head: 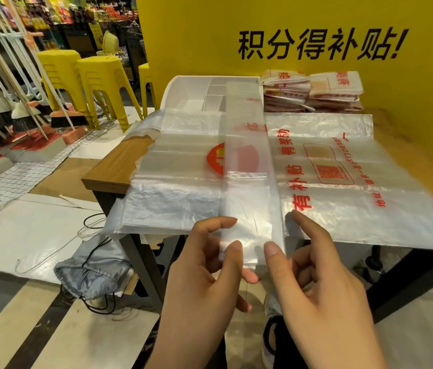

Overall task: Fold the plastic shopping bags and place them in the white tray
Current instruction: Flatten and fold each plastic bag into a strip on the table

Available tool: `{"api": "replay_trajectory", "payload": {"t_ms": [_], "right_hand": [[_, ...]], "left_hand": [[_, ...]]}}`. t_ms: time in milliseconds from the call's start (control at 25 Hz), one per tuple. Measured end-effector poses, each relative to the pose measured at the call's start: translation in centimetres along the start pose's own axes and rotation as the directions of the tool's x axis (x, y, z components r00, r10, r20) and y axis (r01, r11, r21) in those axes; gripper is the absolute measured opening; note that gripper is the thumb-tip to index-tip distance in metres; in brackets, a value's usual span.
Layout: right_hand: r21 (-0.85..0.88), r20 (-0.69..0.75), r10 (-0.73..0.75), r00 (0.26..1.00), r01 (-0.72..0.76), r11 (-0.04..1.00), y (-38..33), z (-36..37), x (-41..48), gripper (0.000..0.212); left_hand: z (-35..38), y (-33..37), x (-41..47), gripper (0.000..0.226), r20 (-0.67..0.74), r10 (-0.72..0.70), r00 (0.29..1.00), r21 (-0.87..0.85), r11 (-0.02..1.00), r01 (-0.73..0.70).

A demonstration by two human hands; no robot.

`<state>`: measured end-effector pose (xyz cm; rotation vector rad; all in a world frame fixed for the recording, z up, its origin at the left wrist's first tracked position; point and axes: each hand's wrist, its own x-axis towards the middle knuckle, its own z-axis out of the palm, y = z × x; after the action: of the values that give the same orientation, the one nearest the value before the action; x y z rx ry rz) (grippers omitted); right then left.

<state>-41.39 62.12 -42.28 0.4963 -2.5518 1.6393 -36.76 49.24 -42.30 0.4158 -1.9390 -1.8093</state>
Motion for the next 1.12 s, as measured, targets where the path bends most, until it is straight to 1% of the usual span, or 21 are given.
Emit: {"api": "replay_trajectory", "payload": {"t_ms": [80, 160, 240, 280, 320, 400, 440, 480, 600, 720, 760, 840, 880, 920, 960, 1000, 1040, 1080, 1120], "right_hand": [[0.077, 0.046, 0.029, 0.998, -0.033, 0.996, -0.1, 0.3, 0.0, 0.059], [0.237, 0.104, 0.054, 0.993, -0.078, 0.968, -0.1, 0.8, 0.0, 0.058], [0.371, 0.133, 0.091, 0.987, -0.134, 0.919, -0.2, 1.2, 0.0, 0.054], [0.397, 0.13, 0.101, 0.986, -0.145, 0.906, -0.3, 1.3, -0.1, 0.053], [0.385, 0.114, 0.101, 0.988, -0.138, 0.912, -0.3, 1.3, -0.2, 0.052], [0.291, 0.091, 0.093, 0.991, -0.116, 0.95, -0.3, 1.3, -0.3, 0.052], [0.271, 0.096, 0.097, 0.991, -0.12, 0.955, -0.3, 1.4, -0.3, 0.053], [0.296, 0.098, 0.107, 0.989, -0.132, 0.946, -0.2, 1.5, -0.2, 0.054], [0.459, 0.104, 0.127, 0.986, -0.161, 0.874, -0.1, 1.6, 0.1, 0.056], [0.55, 0.134, 0.138, 0.981, -0.189, 0.813, -0.5, 1.1, 0.0, 0.055], [0.575, 0.145, 0.14, 0.979, -0.199, 0.793, -0.5, 1.0, 0.0, 0.054], [0.605, 0.155, 0.155, 0.976, -0.218, 0.766, -0.7, 0.6, 0.1, 0.054], [0.616, 0.154, 0.16, 0.975, -0.221, 0.756, -0.8, 0.3, 0.2, 0.053], [0.626, 0.158, 0.163, 0.974, -0.226, 0.746, -0.9, -0.1, 0.3, 0.051], [0.633, 0.165, 0.168, 0.972, -0.235, 0.737, -1.2, -0.5, 0.3, 0.05], [0.636, 0.167, 0.178, 0.97, -0.244, 0.732, -1.4, -0.9, 0.3, 0.049], [0.637, 0.165, 0.191, 0.968, -0.253, 0.728, -1.6, -1.2, 0.3, 0.049], [0.638, 0.163, 0.197, 0.967, -0.255, 0.727, -1.7, -1.5, 0.2, 0.048], [0.64, 0.17, 0.198, 0.965, -0.261, 0.722, -1.9, -1.5, 0.1, 0.047]], "left_hand": [[0.1, 0.1, -0.1, 0.026, -0.001, 0.003, 1.0, 0.001, 1.0, -0.003], [0.2, 0.0, -0.2, 0.024, -0.004, 0.014, 1.0, 0.026, 1.0, -0.014], [0.2, -0.2, -0.2, 0.021, -0.006, 0.043, 0.999, 0.067, 0.997, -0.042], [0.2, -0.2, -0.2, 0.019, 0.001, 0.052, 0.999, 0.071, 0.996, -0.052], [0.2, -0.2, -0.3, 0.019, 0.005, 0.058, 0.998, 0.074, 0.996, -0.058], [0.4, -0.2, -0.4, 0.021, 0.004, 0.06, 0.998, 0.061, 0.996, -0.06], [0.5, -0.2, -0.4, 0.019, 0.002, 0.049, 0.999, 0.041, 0.998, -0.049], [0.7, -0.1, -0.5, 0.018, 0.001, 0.036, 0.999, 0.021, 0.999, -0.036], [0.7, -0.1, -0.5, 0.019, 0.002, 0.022, 1.0, 0.008, 1.0, -0.022], [1.0, 0.4, -0.3, 0.021, 0.003, -0.023, 1.0, -0.068, 0.997, 0.023], [1.0, 0.5, -0.4, 0.021, 0.012, -0.044, 0.999, -0.069, 0.997, 0.044], [0.1, 0.9, -0.7, 0.014, 0.085, -0.021, 0.996, 0.001, 1.0, 0.021], [-0.9, 1.2, -0.8, 0.015, 0.16, 0.026, 0.987, 0.077, 0.996, -0.038], [-2.2, 1.5, -0.7, 0.032, 0.254, 0.093, 0.963, 0.194, 0.97, -0.145], [-3.7, 1.9, -0.4, 0.052, 0.337, 0.156, 0.928, 0.35, 0.895, -0.277], [-5.0, 2.2, 0.4, 0.065, 0.396, 0.218, 0.892, 0.494, 0.769, -0.407], [-5.7, 2.5, 1.4, 0.069, 0.45, 0.285, 0.846, 0.587, 0.62, -0.521], [-5.8, 2.7, 2.7, 0.069, 0.495, 0.342, 0.799, 0.63, 0.492, -0.601], [-5.5, 2.8, 4.1, 0.069, 0.52, 0.38, 0.765, 0.648, 0.408, -0.643]]}}
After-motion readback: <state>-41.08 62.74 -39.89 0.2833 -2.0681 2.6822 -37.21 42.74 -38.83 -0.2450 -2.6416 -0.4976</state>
